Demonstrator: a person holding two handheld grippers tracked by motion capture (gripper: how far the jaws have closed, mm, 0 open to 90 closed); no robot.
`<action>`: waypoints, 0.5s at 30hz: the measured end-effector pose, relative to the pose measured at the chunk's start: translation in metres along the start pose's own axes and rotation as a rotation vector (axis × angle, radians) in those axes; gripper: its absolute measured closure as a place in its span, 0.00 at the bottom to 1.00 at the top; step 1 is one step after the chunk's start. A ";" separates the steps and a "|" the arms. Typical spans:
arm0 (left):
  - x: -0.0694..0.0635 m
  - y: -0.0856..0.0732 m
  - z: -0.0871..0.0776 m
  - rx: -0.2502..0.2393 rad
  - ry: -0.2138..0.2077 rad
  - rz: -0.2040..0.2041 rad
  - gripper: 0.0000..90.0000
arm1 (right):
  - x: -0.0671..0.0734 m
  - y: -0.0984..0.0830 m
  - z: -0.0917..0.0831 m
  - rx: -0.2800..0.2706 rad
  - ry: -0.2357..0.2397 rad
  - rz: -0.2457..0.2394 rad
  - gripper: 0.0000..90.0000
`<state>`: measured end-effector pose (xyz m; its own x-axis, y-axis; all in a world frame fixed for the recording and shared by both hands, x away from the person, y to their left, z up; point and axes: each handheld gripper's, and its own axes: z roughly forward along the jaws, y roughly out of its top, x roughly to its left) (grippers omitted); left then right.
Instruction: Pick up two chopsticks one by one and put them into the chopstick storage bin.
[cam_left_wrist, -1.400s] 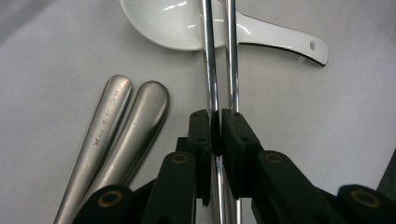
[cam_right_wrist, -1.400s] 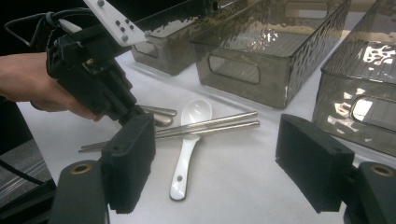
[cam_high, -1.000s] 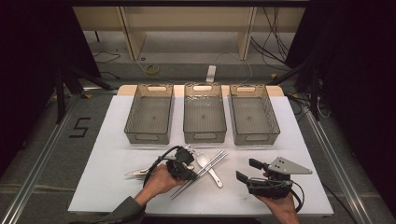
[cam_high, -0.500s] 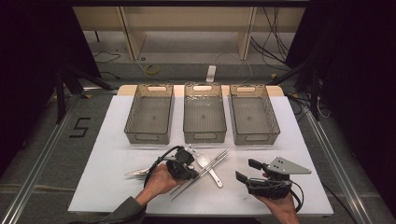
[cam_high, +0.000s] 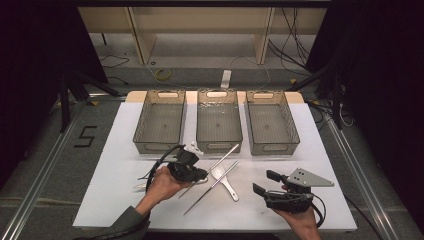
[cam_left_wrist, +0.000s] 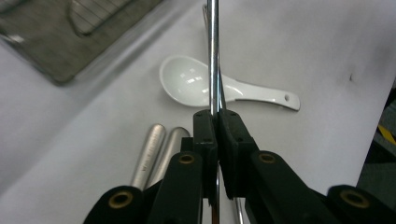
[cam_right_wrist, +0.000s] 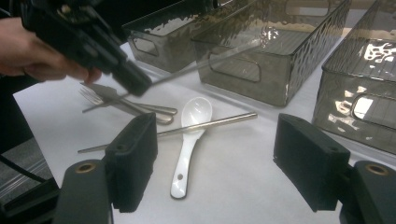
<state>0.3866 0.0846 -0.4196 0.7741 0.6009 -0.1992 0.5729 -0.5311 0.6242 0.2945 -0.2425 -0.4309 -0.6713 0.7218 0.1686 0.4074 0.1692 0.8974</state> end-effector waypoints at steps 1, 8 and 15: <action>0.002 0.001 -0.004 -0.013 0.004 -0.004 0.95 | 0.000 0.000 0.000 0.000 -0.001 0.000 0.35; 0.023 0.000 -0.028 -0.108 0.039 -0.063 0.95 | 0.000 0.000 -0.002 -0.010 -0.002 0.007 0.34; 0.040 0.002 -0.049 -0.175 0.071 -0.105 0.95 | 0.000 0.000 -0.002 -0.013 0.000 0.007 0.34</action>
<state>0.4054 0.1363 -0.3895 0.6881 0.6914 -0.2202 0.5890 -0.3551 0.7259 0.2934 -0.2441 -0.4303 -0.6680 0.7232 0.1751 0.4041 0.1550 0.9015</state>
